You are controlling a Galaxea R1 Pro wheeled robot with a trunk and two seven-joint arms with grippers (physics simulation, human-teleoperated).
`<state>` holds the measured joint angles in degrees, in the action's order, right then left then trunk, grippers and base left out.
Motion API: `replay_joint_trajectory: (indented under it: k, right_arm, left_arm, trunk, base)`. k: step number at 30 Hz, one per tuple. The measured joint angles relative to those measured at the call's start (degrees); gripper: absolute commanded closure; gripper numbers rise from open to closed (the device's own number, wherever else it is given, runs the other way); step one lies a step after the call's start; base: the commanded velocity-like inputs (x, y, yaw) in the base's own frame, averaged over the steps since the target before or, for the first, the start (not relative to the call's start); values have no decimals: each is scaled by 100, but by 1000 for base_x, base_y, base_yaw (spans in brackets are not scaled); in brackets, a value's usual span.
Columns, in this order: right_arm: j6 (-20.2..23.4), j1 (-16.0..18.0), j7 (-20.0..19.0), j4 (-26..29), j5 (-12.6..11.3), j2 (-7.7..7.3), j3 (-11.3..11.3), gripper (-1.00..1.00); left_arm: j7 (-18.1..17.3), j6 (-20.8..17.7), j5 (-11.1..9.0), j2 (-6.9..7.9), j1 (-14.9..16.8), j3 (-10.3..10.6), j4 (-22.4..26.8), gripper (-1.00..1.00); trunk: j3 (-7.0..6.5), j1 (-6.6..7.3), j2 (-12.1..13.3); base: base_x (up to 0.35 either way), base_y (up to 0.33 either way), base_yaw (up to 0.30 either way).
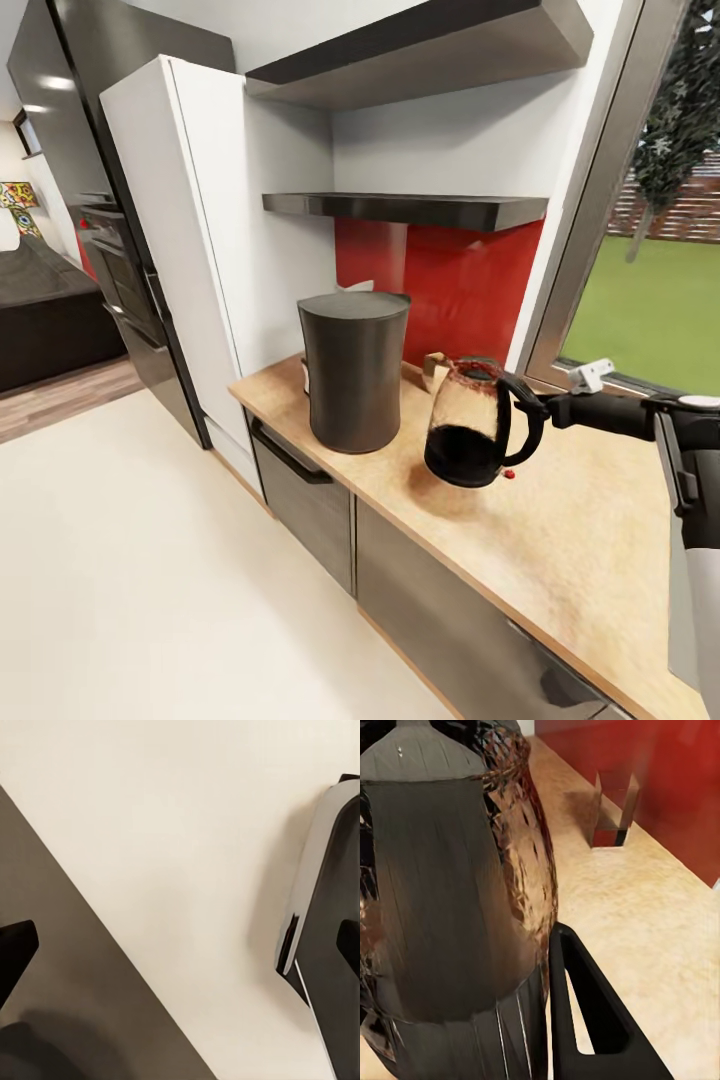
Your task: Set up a coffee station on the kitchen countertop: keep the coffee maker on the countertop, move the bottle of coffee from the kitchen shelf to the counter next to the coffee maker, place a paper coffee filter on top of the coffee maker, put the saucer next to the coffee maker with the coffee cup on the saucer, and place the electric kettle next to the coffee maker.
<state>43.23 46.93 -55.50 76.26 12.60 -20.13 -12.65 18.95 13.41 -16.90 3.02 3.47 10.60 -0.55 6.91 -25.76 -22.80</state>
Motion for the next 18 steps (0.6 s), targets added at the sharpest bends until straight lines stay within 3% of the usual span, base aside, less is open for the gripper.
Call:
replay_joint_trajectory:
  k: [12, 18]
  right_arm:
    - [-515, 0, -6, -501, 9, 4, 1, 100]
    - [-549, 1, -7, -547, 4, 6, 1, 100]
  left_arm:
    - [1, 2, 1, 5, 0, 2, 0, -100]
    - [3, 0, -5, 1, 0, -2, 0, -100]
  trunk:
    - [0, 2, 0]
    - [0, 0, 0]
  base:
    - [171, 138, 0]
    - [37, 23, 0]
